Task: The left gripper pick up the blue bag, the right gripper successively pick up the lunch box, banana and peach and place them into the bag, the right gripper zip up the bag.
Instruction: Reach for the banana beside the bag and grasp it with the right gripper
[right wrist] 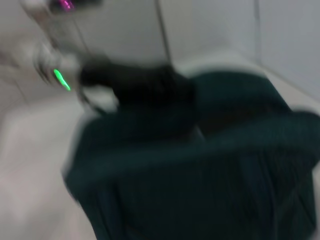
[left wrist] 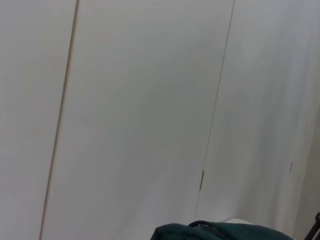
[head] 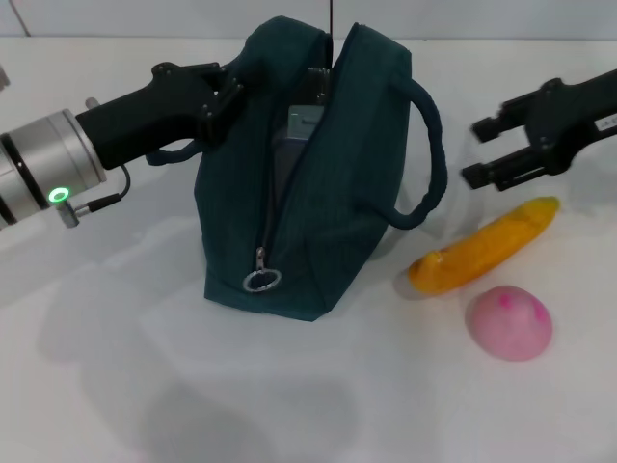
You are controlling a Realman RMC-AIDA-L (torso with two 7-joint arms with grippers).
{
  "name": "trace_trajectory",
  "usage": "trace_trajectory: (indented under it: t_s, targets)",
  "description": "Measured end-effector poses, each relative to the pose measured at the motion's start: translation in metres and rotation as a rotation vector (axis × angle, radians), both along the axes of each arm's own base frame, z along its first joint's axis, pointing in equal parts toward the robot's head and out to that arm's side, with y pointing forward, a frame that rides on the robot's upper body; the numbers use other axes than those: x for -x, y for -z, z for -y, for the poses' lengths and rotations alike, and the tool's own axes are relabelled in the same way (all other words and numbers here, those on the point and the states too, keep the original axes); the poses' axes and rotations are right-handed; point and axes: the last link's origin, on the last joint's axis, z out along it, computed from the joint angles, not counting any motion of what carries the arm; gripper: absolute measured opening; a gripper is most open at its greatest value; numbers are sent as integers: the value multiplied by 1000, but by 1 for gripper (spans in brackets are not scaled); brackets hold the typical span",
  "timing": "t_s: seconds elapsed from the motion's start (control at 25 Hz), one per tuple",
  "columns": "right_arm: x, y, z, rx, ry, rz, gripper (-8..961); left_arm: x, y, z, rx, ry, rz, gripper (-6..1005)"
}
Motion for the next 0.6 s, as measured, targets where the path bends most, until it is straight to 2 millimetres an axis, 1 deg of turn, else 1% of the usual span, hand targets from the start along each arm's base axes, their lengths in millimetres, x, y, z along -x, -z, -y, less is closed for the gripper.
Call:
trace_trajectory:
  t_s: [0.08, 0.24, 0.4, 0.6]
  targets:
    - [0, -1, 8, -31, -28, 131, 706, -1, 0, -1, 0, 2, 0, 37]
    - [3, 2, 24, -38, -51, 250, 697, -3, 0, -2, -2, 7, 1, 38]
    - [10, 12, 31, -2, -71, 267, 688, -1, 0, -1, -4, 0, 3, 38]
    - [11, 22, 36, 33, -86, 282, 676, 0, 1, 0, 2, 0, -2, 38]
